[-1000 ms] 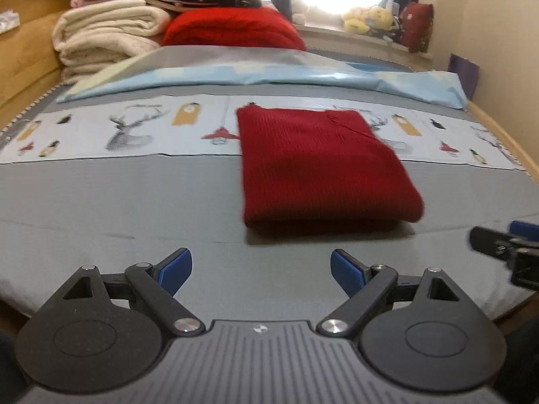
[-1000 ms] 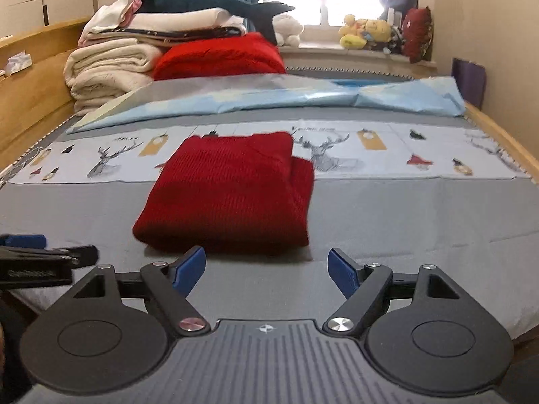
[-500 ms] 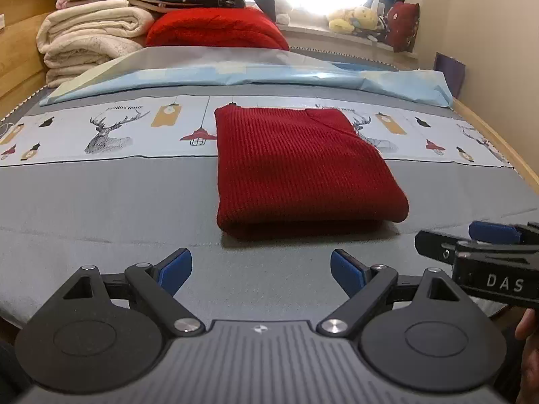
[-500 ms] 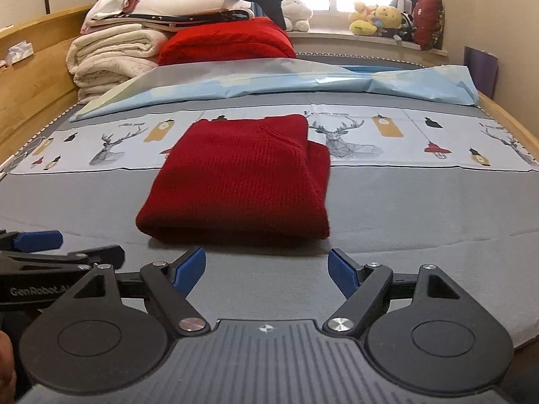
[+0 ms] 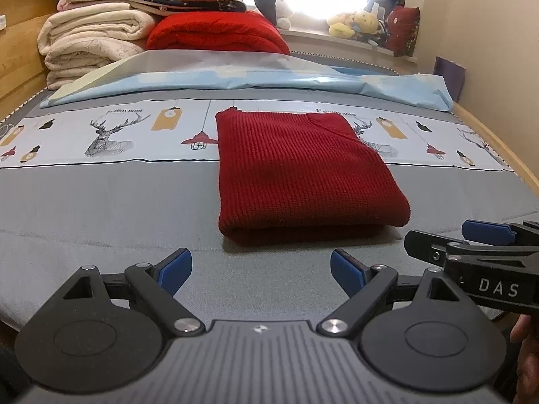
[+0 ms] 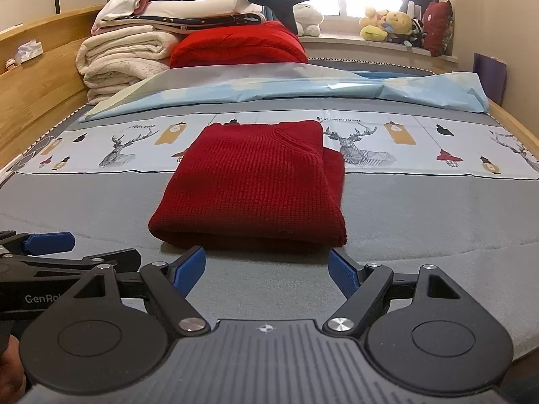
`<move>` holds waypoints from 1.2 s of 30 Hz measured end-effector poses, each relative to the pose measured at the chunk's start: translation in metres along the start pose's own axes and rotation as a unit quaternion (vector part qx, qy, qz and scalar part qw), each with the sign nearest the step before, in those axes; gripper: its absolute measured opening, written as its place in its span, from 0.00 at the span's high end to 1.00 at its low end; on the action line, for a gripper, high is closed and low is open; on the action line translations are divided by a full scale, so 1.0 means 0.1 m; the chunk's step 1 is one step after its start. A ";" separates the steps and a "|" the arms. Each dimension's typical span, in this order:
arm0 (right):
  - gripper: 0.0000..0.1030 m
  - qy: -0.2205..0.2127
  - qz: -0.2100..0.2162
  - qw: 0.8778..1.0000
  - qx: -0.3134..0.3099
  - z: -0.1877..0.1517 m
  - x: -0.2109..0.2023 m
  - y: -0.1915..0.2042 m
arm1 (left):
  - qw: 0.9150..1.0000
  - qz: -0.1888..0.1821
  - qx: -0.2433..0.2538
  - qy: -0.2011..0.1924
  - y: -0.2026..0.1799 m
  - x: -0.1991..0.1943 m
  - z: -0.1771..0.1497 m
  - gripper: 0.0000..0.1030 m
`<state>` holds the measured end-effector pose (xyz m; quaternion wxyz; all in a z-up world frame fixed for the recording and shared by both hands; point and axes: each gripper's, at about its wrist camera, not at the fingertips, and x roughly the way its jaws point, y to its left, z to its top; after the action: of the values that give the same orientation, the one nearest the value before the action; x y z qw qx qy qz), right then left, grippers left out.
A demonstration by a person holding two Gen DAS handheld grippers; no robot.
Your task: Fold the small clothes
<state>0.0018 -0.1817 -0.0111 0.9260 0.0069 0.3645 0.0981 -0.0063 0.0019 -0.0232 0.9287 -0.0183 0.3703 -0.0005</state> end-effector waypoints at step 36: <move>0.21 -0.002 -0.001 1.000 -0.001 0.00 -0.01 0.00 | 1.000 -0.008 -0.002 -0.002 0.02 0.00 -0.02 0.10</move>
<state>0.0014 -0.1822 -0.0107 0.9268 0.0057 0.3626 0.0979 -0.0071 0.0034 -0.0247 0.9295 -0.0226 0.3680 -0.0071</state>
